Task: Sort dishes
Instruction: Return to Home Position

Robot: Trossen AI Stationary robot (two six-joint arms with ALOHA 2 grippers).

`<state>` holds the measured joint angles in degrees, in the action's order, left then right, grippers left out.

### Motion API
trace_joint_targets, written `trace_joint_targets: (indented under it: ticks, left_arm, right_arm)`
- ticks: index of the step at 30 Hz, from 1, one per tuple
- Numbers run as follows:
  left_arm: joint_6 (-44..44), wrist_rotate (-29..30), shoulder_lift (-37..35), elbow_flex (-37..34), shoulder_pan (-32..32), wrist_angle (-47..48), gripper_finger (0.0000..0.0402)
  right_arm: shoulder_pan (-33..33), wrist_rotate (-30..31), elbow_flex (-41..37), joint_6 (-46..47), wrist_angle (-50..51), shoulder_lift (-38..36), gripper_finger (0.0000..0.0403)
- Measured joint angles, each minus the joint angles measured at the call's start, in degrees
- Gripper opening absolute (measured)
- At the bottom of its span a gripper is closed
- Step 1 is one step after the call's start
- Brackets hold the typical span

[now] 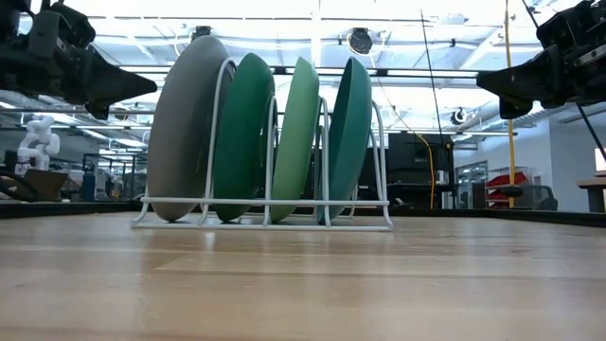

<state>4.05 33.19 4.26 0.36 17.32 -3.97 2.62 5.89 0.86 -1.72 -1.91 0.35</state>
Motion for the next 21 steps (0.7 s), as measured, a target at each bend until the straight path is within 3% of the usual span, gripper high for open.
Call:
trace_joint_targets:
  ticks: [21]
  left_arm:
    - [0.0,0.0,0.0,0.0,0.0,0.0,0.0000]
  right_arm:
    - [0.0,0.0,0.0,0.0,0.0,0.0,0.0008]
